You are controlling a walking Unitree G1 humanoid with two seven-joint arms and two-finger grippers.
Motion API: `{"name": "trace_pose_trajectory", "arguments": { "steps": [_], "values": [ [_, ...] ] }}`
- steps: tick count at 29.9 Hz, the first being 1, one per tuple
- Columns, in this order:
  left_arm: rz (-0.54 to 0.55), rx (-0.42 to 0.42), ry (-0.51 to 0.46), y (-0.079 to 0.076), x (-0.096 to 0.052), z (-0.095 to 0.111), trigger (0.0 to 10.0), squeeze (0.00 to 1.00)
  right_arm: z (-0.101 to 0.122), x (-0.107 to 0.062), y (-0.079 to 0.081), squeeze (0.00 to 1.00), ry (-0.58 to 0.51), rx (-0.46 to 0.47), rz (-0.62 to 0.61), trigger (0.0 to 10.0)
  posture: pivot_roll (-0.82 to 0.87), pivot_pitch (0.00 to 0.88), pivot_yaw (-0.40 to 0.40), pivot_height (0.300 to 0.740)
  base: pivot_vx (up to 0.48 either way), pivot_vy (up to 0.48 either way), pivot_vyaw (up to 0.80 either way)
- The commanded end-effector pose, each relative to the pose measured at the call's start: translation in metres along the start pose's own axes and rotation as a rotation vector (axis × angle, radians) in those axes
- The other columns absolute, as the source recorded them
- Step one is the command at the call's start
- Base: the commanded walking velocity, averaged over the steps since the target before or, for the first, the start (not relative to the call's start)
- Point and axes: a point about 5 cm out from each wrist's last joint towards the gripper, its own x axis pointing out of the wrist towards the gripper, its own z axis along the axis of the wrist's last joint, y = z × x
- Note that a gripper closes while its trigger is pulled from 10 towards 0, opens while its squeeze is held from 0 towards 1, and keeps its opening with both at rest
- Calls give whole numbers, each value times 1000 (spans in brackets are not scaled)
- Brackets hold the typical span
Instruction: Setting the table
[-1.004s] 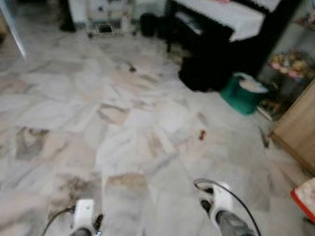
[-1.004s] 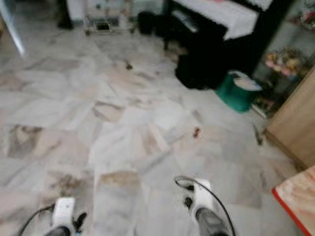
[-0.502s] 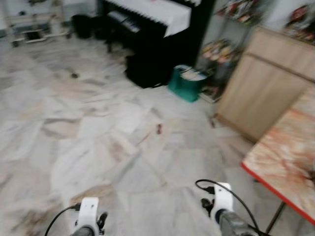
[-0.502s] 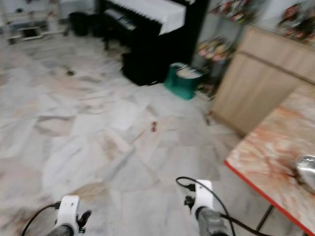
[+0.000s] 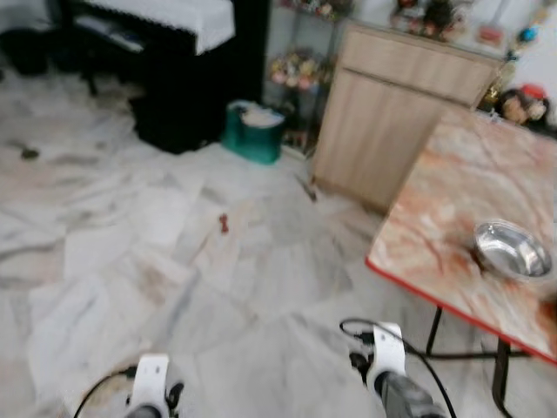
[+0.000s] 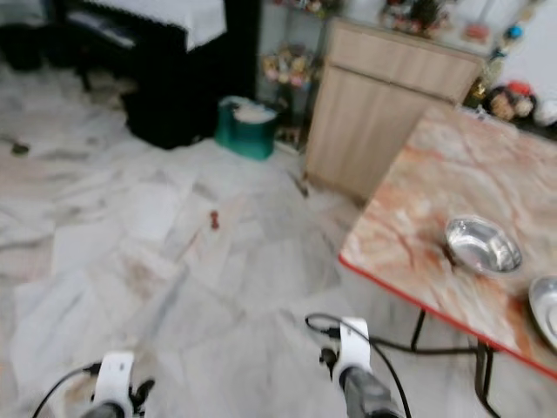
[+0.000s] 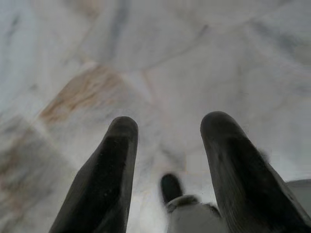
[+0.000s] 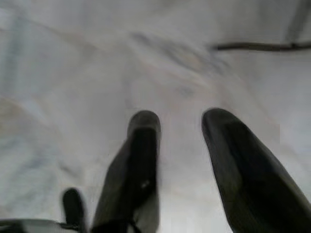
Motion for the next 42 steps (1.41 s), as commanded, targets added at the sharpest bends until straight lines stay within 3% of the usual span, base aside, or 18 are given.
{"name": "trace_pose_trajectory", "arguments": {
  "steps": [1,34,42],
  "values": [
    [-7,1,36,-2,-2,-8,10000,0,6,1,3,0,-18,-2,4,10000,-12,0,-73,740,0,0,-756],
    [-3,-10,51,-1,-2,-11,10000,0,7,1,4,0,-24,-18,9,10000,-9,0,-68,740,0,0,-742],
    [-1,6,47,4,-2,-7,10000,0,7,2,5,0,-17,-18,-30,10000,-13,0,-40,740,0,0,0]
  ]
}}
